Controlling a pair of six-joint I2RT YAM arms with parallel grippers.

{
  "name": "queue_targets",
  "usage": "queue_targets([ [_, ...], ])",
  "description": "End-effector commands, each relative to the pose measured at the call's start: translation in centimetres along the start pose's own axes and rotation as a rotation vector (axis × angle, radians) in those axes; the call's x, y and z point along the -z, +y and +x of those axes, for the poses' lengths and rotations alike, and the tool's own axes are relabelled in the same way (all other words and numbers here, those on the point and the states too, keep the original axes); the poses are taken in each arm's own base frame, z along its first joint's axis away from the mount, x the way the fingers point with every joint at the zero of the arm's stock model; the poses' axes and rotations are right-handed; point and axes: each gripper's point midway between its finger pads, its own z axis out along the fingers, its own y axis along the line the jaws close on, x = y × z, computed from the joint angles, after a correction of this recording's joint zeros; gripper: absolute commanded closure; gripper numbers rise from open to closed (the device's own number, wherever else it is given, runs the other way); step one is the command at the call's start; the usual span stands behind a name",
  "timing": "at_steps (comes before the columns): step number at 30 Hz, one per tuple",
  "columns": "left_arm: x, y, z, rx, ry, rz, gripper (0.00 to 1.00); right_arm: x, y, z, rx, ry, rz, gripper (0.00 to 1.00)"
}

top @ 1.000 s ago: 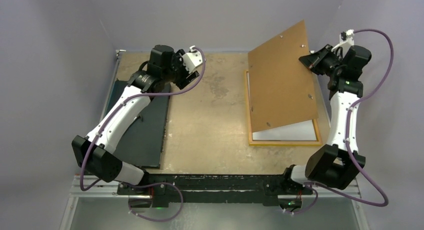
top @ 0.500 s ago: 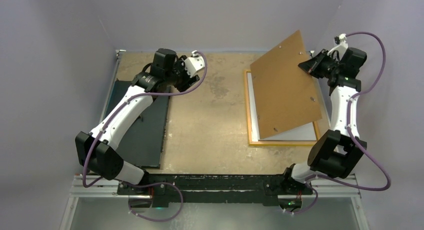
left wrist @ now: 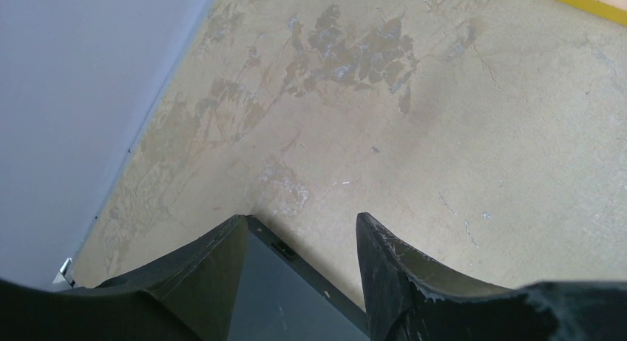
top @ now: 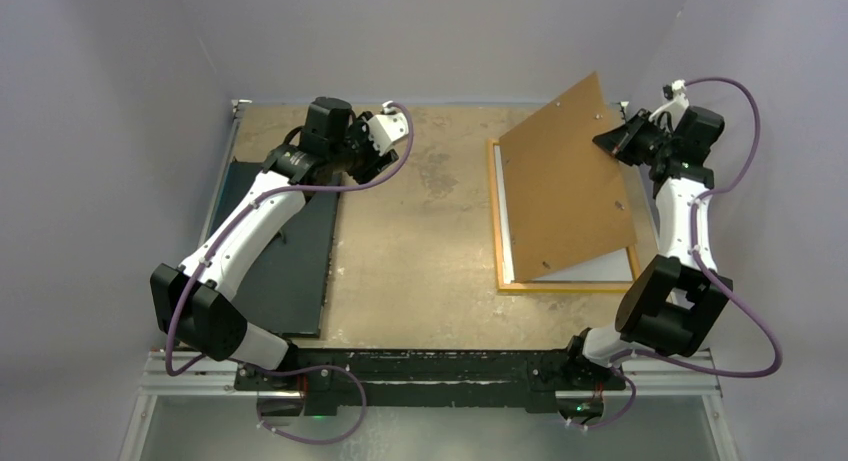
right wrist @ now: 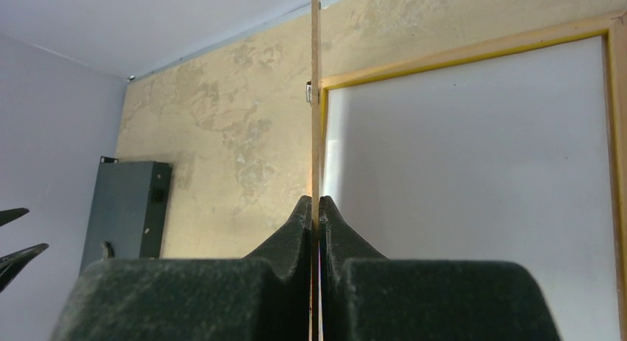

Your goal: Put the photo into the frame

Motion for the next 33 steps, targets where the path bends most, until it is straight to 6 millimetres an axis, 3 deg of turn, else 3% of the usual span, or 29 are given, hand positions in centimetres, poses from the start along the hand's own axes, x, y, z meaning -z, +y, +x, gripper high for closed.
queue_targets([
  [1,1.1,0.3,-1.0,0.006,-0.041,-0.014,0.46,0.0,0.8,-1.3,0.009,-0.059,-0.045,1.00],
  [33,0.9,0.2,-1.0,0.025,-0.048,-0.013,0.49,-1.9,-1.8,1.8,-0.065,0.009,-0.039,1.00],
])
